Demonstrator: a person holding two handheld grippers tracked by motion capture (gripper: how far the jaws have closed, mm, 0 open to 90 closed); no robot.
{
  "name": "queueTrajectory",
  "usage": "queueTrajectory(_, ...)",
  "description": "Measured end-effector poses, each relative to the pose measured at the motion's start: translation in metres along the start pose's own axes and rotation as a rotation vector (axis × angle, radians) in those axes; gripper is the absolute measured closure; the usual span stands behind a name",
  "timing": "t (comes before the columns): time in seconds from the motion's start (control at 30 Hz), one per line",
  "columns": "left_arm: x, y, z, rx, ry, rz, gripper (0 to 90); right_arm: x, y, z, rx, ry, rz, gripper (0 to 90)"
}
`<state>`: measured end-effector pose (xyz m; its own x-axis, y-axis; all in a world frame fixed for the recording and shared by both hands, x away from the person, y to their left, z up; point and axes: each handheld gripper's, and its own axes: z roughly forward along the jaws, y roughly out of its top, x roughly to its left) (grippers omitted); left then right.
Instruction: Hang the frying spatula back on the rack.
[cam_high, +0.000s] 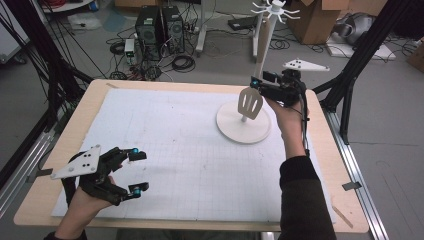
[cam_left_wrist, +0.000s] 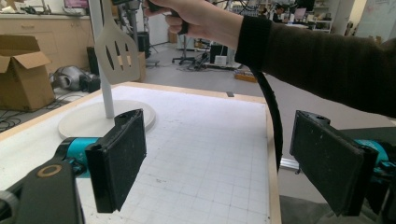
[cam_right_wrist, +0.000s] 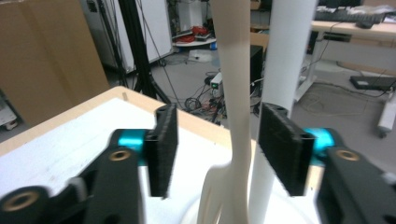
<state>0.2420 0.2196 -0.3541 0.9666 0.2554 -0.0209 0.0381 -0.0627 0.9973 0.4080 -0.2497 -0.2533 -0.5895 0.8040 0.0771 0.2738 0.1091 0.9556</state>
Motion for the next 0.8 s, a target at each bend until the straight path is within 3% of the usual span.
queueTrajectory(0.2,0.003,-0.002,0.000,0.007,0.006,-0.005,18.9,0.000,-0.017,-0.020,-0.003,0.064,-0.060,33.4)
queueTrajectory(0.23,0.005,-0.003,0.000,0.009,0.009,-0.007,18.8,0.002,-0.026,-0.030,-0.007,0.108,-0.088,30.9)
queueTrajectory(0.33,0.007,-0.005,0.000,0.016,0.013,-0.009,18.8,0.004,-0.041,-0.044,-0.019,0.156,-0.118,27.8)
queueTrajectory(0.57,0.013,-0.010,-0.005,0.021,0.030,-0.019,18.7,0.008,-0.083,-0.074,-0.035,0.281,-0.120,21.3)
queueTrajectory(0.8,0.018,-0.013,-0.015,0.003,0.046,-0.009,18.6,0.026,-0.123,-0.086,-0.025,0.344,-0.144,17.7)
